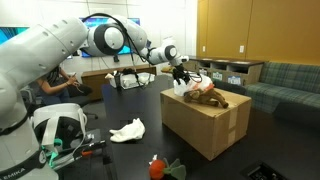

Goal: Remove the blue object from the box and replace it with the brown toy, remove the orange plush toy and replace it with the gray duster, remove the white plastic from the box and replace it with the towel

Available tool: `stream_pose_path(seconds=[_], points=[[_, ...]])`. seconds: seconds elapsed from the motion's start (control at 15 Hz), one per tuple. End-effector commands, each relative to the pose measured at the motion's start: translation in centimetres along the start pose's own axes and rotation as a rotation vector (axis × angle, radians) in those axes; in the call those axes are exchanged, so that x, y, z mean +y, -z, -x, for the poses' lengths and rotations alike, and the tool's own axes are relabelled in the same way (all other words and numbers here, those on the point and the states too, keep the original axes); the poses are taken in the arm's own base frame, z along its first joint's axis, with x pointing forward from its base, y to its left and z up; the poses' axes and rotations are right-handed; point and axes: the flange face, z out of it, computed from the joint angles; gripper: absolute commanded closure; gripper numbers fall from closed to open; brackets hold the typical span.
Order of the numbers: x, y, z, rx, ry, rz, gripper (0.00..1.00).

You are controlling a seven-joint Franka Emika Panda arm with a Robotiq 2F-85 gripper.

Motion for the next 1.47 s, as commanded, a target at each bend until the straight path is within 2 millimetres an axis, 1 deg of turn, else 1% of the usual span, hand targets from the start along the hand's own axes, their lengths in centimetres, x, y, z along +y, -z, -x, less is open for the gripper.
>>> stream_pose_path(seconds=[0.0,0.07,0.27,0.47,0.53,0.6,0.67,0.87,1.13,1.2,1.27,1.33,1.4], points=[[1.6,-1.9,-0.7,-0.012,-0.016,0.055,0.0],[2.0,-2.4,-0.7,-0.024,-0.017,0.063,0.0],[4.5,-4.3,-0.6,-0.071,-0.019,0.078,0.0],[6.9,-5.1,-0.7,-0.115,0.01,0.072,0.0],[7.6,-5.0,-0.8,-0.131,0.033,0.062,0.09],[8.1,-4.8,-0.9,-0.14,0.052,0.059,0.24],[8.7,-4.5,-1.0,-0.153,0.087,0.043,0.34],[9.7,-3.2,-1.3,-0.174,0.225,-0.002,0.58],[9.7,-0.9,-1.5,-0.184,0.448,-0.043,0.87],[9.6,0.0,-1.5,-0.184,0.502,-0.049,0.95],[9.3,1.2,-1.5,-0.182,0.557,-0.055,0.99],[9.0,2.2,-1.4,-0.178,0.611,-0.063,1.0],[8.5,3.7,-1.5,-0.168,0.664,-0.07,1.0]])
